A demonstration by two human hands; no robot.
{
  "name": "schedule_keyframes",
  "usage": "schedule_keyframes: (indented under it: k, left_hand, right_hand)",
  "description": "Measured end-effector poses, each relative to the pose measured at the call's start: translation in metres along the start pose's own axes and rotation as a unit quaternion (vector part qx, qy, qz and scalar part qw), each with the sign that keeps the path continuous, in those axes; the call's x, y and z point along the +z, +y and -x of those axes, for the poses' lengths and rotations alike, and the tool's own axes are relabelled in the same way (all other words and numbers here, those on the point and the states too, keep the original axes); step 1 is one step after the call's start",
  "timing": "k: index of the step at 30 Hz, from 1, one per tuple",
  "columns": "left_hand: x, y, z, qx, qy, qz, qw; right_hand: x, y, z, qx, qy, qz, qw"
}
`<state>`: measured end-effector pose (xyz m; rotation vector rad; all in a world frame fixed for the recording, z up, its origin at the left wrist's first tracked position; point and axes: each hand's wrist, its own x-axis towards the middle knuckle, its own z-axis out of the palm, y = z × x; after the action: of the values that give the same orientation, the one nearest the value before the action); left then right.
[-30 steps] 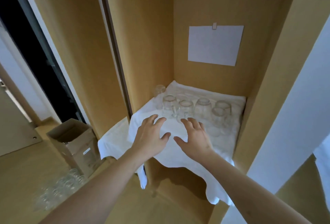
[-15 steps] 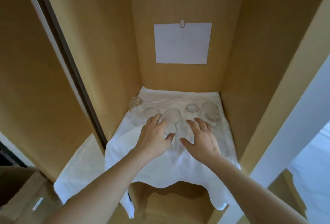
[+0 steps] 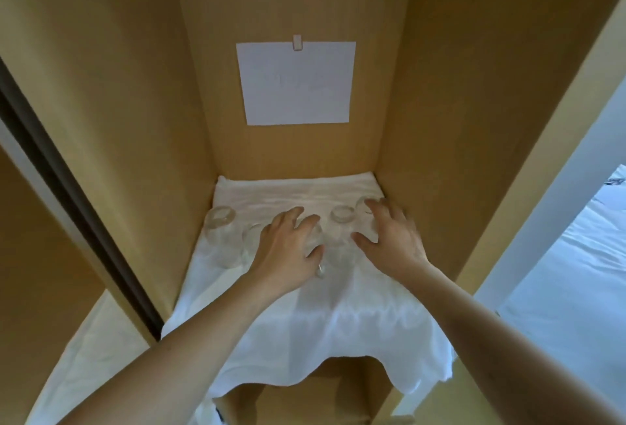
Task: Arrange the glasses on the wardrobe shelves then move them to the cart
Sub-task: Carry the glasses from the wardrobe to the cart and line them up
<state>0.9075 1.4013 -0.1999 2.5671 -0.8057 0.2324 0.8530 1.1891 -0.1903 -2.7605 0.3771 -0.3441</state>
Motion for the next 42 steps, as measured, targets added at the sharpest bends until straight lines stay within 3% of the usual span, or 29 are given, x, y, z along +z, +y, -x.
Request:
schedule_keyframes:
  k: [7,12,16,20,27,30,36,42]
  left_hand:
    - [0.023,-0.003,-0.054,0.011,-0.006,-0.031,0.999]
    - [0.040,-0.006,-0.085,0.001,-0.024,-0.047,0.999]
    - [0.048,-0.011,-0.098,0.002,-0.034,-0.064,0.997]
    - [0.048,-0.021,-0.103,-0.015,-0.039,-0.048,0.998]
    - [0.025,-0.056,-0.095,-0.063,-0.023,-0.059,0.996]
    - [0.009,-0.076,-0.088,-0.101,-0.017,-0.079,0.992]
    - [-0.018,-0.121,-0.071,-0.214,-0.113,-0.086,0.966]
    - [-0.030,-0.141,-0.062,-0.254,-0.177,-0.052,0.950]
  right_hand:
    - [-0.003,0.018,-0.099,0.067,-0.049,-0.009,0.997]
    - [0.012,0.031,-0.143,0.102,-0.172,-0.025,0.980]
    - [0.021,0.042,-0.166,0.111,-0.256,-0.103,0.955]
    - [0.029,0.047,-0.174,0.080,-0.328,-0.047,0.940]
    - [0.038,0.041,-0.187,0.065,-0.278,-0.072,0.956]
    - [0.032,0.020,-0.200,0.025,-0.206,-0.057,0.977]
    - [0.030,-0.049,-0.215,-0.063,-0.060,-0.141,0.986]
    - [0.051,-0.105,-0.205,-0.101,-0.018,-0.262,0.960]
